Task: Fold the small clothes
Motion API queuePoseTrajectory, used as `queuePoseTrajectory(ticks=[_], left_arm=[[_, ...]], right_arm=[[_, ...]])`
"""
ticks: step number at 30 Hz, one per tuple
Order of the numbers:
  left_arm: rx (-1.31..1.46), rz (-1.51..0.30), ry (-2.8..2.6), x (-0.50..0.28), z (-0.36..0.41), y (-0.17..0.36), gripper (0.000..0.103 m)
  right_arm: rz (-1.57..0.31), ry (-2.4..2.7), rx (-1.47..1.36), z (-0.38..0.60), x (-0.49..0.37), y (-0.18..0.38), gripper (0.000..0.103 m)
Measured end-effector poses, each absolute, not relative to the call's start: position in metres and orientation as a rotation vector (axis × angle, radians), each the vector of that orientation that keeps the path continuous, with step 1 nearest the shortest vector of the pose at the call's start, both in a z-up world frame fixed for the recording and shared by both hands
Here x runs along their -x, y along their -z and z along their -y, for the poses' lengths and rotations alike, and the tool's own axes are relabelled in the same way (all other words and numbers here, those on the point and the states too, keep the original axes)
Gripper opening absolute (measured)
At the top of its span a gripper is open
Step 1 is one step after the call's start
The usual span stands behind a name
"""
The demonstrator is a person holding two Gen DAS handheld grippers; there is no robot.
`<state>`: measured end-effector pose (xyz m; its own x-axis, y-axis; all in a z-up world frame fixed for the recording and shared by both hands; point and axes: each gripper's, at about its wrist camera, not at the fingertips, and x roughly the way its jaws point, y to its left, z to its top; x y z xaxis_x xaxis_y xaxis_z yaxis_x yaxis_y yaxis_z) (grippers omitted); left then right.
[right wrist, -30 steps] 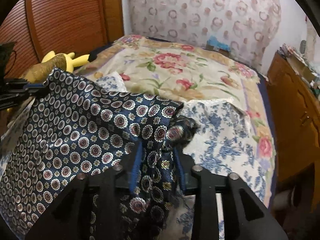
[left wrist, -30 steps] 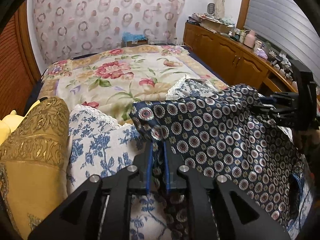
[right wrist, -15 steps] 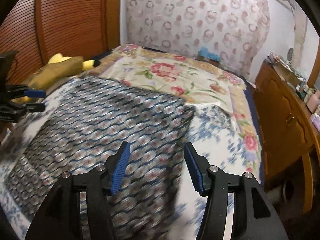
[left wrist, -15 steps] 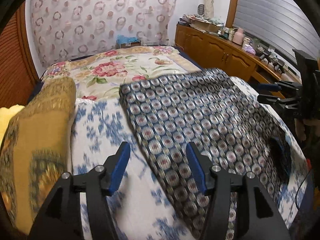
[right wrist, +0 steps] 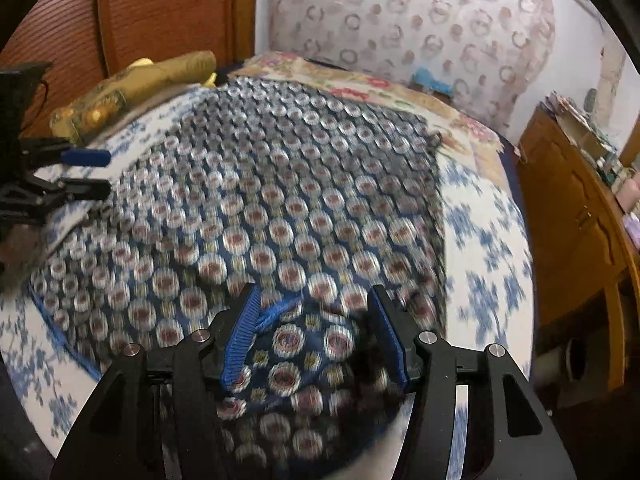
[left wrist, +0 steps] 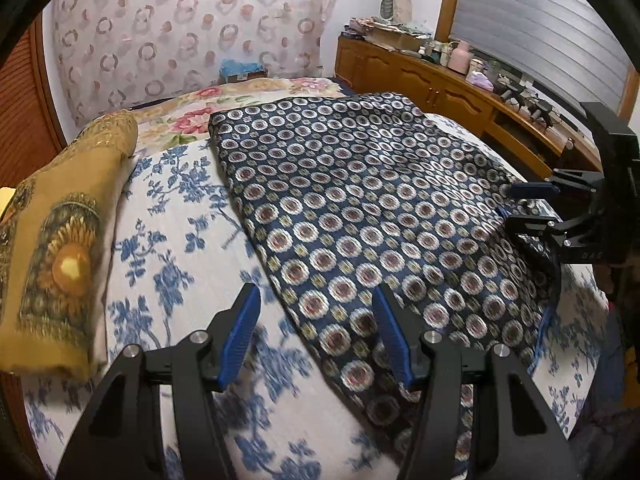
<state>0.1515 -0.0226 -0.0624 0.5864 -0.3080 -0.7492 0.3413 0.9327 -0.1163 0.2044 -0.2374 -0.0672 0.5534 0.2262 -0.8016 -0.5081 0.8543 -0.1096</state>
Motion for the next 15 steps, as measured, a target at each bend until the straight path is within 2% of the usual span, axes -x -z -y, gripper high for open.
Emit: queuePoseTrajectory(ticks=[9, 15], left_arm=[[-0.045, -0.872, 0.395, -0.12, 0.029, 0.064, 0.057], [-0.043, -0.877, 0.379, -0.109, 0.027, 0.069, 0.057]], right_arm=[[-0.912, -0.329, 0.305, 0.28, -0.166, 0.07, 0.057], [-0.825, -0.376, 0.225, 0.274, -0.158, 0.055, 0.057]])
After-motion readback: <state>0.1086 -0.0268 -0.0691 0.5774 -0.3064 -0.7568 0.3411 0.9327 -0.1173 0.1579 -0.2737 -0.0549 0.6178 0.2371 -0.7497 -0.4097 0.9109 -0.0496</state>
